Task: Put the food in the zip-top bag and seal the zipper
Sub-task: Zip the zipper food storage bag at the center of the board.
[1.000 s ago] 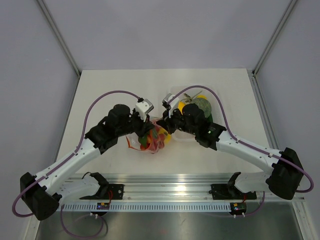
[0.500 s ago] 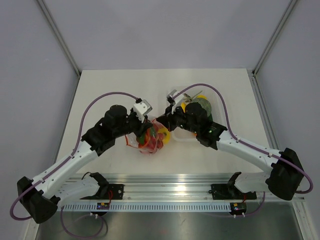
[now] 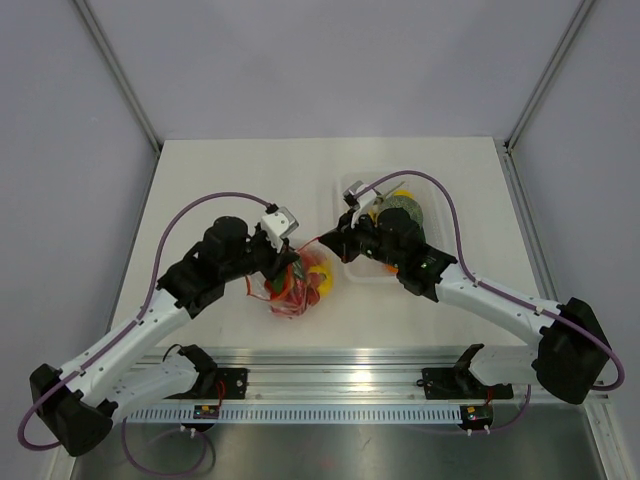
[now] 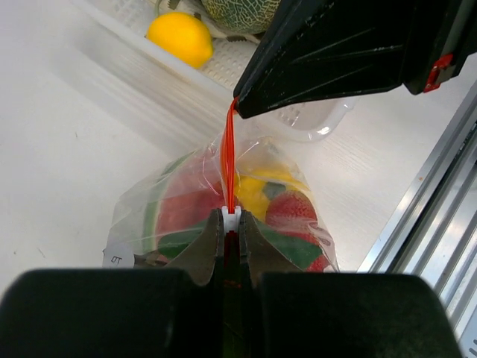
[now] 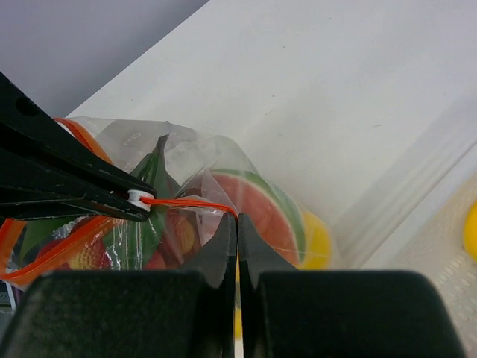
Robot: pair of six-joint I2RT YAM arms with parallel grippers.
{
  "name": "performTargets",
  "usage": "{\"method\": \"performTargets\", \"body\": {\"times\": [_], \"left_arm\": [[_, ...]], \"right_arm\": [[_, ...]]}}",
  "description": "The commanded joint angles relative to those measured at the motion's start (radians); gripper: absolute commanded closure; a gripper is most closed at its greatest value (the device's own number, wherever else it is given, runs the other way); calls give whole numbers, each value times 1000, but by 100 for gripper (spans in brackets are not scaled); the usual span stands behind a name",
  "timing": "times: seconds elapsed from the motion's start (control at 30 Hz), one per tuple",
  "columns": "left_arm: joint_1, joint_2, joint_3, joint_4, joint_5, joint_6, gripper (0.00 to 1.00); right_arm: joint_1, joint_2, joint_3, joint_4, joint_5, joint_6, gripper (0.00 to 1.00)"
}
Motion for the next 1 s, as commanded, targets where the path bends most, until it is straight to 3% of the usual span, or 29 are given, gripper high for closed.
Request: {"method": "performTargets", "body": {"times": [0.0, 0.53, 0.67, 0.77, 0.8, 0.9, 0.97], "left_arm": [[13, -50, -21, -126, 42, 5, 100], [16, -7, 10, -79, 62, -58, 100], [16, -7, 28, -85, 75, -56, 100], [16, -13, 32, -91, 74, -50, 100], [16, -14, 30, -90, 72, -50, 100], [17, -14, 30, -90, 75, -50, 100], [17, -14, 32, -87, 80, -50, 100]], "right_arm": [[-92, -17, -11, 66, 172, -28, 100], [-92, -45, 35, -19, 101, -31, 100], [-92, -56, 89, -162, -1, -110, 61], [-90, -80, 88, -238, -58, -153, 47], [-90, -86, 82, -248, -79, -167, 38], [-91, -117, 51, -269, -176, -224, 29], [-81, -129, 10, -251, -252, -277, 28]]}}
